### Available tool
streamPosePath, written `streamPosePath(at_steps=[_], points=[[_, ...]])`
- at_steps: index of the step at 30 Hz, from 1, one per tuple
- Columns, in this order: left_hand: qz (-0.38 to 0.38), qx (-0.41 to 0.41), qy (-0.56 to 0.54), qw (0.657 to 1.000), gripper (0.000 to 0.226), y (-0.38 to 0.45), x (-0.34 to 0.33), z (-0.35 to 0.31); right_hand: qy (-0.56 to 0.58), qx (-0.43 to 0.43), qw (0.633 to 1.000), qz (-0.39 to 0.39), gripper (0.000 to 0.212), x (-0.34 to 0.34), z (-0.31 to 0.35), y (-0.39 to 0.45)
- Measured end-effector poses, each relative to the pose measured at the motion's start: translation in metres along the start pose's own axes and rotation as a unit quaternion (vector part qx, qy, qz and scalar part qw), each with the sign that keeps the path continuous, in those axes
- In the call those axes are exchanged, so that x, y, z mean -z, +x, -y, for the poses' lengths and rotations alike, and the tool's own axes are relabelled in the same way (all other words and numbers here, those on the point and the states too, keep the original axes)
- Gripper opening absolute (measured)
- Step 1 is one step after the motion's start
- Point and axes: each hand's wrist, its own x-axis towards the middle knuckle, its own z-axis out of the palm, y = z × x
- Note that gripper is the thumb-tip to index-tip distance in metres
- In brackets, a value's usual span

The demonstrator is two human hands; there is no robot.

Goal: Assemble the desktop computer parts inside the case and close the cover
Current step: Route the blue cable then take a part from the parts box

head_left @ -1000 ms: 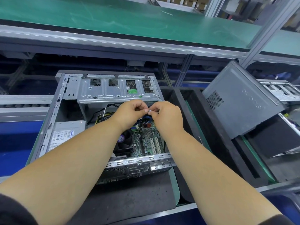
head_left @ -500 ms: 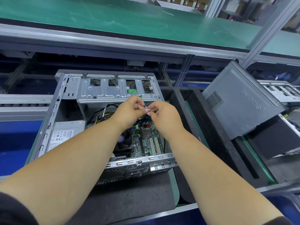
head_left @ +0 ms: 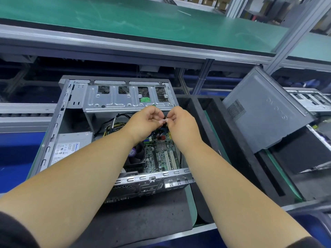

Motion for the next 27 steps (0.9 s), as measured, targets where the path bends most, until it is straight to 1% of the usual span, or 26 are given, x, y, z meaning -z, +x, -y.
streamPosePath(at_steps=[3,6,11,15,19,24,27], points=[[0.005,-0.005,0.008,1.000,0.024,-0.002,-0.001,-0.002,-0.100,-0.001,0.995,-0.017,0.007,0.000,0.000,0.003],[-0.013,-0.035,0.073,0.997,0.021,-0.005,-0.002,-0.004,-0.147,0.003,0.989,-0.004,0.008,0.001,0.000,0.004],[-0.043,-0.083,0.233,0.968,0.014,-0.007,0.000,-0.009,-0.134,0.016,0.991,0.001,0.009,0.004,-0.001,0.002],[-0.047,-0.125,0.301,0.944,0.014,-0.009,0.001,-0.013,-0.125,0.019,0.992,0.008,0.009,0.005,-0.001,0.000],[-0.059,-0.163,0.356,0.918,0.009,-0.009,0.001,-0.013,-0.108,0.028,0.994,0.006,0.012,0.006,-0.001,-0.002],[-0.083,-0.123,0.363,0.920,0.010,-0.007,0.001,-0.009,-0.104,0.036,0.994,0.014,0.014,0.007,-0.001,-0.002],[-0.095,-0.112,0.391,0.909,0.007,-0.006,-0.002,-0.009,-0.089,0.048,0.995,0.017,0.016,0.009,0.000,-0.003]])
